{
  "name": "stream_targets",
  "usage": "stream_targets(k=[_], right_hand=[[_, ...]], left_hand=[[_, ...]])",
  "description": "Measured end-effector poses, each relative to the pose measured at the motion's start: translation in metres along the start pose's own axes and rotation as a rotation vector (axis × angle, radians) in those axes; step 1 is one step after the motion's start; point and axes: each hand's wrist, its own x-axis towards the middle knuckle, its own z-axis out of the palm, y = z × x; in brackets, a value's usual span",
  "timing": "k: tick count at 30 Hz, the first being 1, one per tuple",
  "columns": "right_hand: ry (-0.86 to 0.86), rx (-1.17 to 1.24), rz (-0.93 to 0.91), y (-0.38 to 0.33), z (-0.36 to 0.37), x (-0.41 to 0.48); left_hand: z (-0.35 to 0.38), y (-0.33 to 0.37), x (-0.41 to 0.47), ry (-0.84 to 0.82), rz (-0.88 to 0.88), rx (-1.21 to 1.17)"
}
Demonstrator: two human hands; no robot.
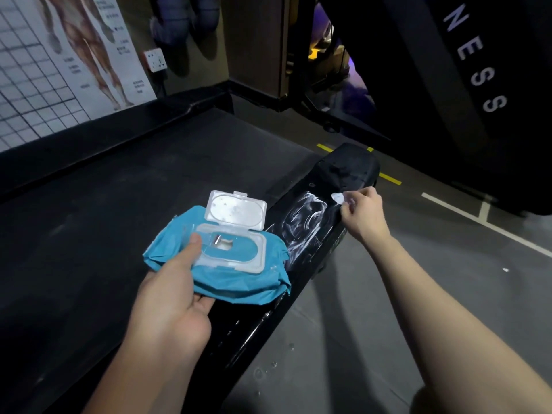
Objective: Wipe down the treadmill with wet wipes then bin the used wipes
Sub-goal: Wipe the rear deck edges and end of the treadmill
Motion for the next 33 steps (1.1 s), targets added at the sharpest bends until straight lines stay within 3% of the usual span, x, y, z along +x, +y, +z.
stream_targets(k=[6, 11, 15, 18, 21, 24, 33], right_hand=[[-0.162, -0.128, -0.24, -0.019, -0.019, -0.016], [-0.37, -0.12, -0.285, -0.038, -0.035, -0.037], [-0.445, 0.252, -0.127, -0.045, -0.042, -0.053], [-0.234, 0.477, 0.042, -0.039, -0.045, -0.048], [-0.071, 0.231, 0.082, -0.026, -0.038, -0.045], [-0.079, 0.006, -0.099, -0.026, -0.021, -0.051], [-0.242, -0.148, -0.349, -0.056, -0.016, -0.069]], left_hand=[[0.001, 0.003, -0.001, 0.015, -0.001, -0.025], [0.0, 0.009, -0.005, 0.02, 0.002, -0.037], [-0.003, 0.013, -0.005, -0.001, 0.007, -0.046], [-0.009, 0.015, -0.001, 0.009, 0.034, -0.05], [-0.015, 0.018, 0.007, 0.033, 0.059, -0.06], [-0.019, 0.022, 0.015, 0.053, 0.069, -0.067], [-0.018, 0.027, 0.026, 0.067, 0.057, -0.104]])
